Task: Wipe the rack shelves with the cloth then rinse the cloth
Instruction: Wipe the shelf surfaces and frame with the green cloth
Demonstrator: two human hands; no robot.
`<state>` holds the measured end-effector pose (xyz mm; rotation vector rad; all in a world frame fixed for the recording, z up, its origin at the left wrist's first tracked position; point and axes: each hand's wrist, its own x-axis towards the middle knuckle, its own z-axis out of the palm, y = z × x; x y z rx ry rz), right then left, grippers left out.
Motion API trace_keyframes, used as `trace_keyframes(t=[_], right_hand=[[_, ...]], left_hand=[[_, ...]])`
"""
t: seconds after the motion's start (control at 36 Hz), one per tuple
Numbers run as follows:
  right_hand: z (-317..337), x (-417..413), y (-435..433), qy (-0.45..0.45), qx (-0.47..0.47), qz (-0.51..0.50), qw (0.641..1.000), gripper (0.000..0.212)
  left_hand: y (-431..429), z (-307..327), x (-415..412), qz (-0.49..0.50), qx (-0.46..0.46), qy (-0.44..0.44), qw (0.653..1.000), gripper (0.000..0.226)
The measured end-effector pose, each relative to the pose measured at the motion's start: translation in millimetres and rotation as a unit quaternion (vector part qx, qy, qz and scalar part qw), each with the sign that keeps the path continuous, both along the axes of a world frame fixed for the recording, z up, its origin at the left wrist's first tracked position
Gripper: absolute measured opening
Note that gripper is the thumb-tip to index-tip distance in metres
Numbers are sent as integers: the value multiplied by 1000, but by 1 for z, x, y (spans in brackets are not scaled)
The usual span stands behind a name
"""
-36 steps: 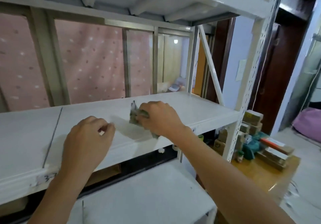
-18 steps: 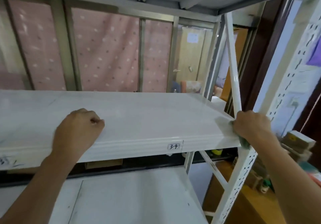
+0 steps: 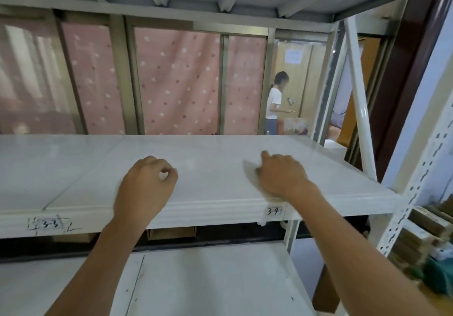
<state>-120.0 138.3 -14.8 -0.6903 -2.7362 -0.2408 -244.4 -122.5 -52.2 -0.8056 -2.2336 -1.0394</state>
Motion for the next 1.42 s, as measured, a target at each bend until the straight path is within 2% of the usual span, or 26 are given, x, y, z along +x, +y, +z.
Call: trace_keyframes(t=[0.17,0.28,0.42,0.56,0.75,0.94,1.08,1.17,1.28,1.42], right_hand=[[-3,-64,-131,8,-13,160,987,35],[0,-78,-160,20,-55,214,975,39],[4,-71,-121,17,-49,175,983,32],[7,-53,-41,17,-79,49,996,37],[8,4,80,18,-106,-96,990,48],[8,61,175,9,-65,-174,983,42],[11,61,198,-24,-35,-152,988,43],[11,48,201,-26,-82,-123,989,55],[16,22,180,-7,-126,-97,987,53],[13,-26,108,-28,-101,36,994,46]], left_hand=[[1,5,-4,8,10,4,1000,11],[-4,13,-10,25,12,3,1000,17],[1,19,-3,14,-15,13,1000,13],[32,18,24,-44,-80,-17,996,15],[84,17,60,-101,-144,14,984,20],[106,8,60,-98,-163,8,982,20],[103,2,55,-88,-128,-16,988,16],[103,3,58,-93,-129,-27,987,15],[103,5,61,-101,-135,-53,984,22],[102,6,61,-94,-131,-56,985,23]])
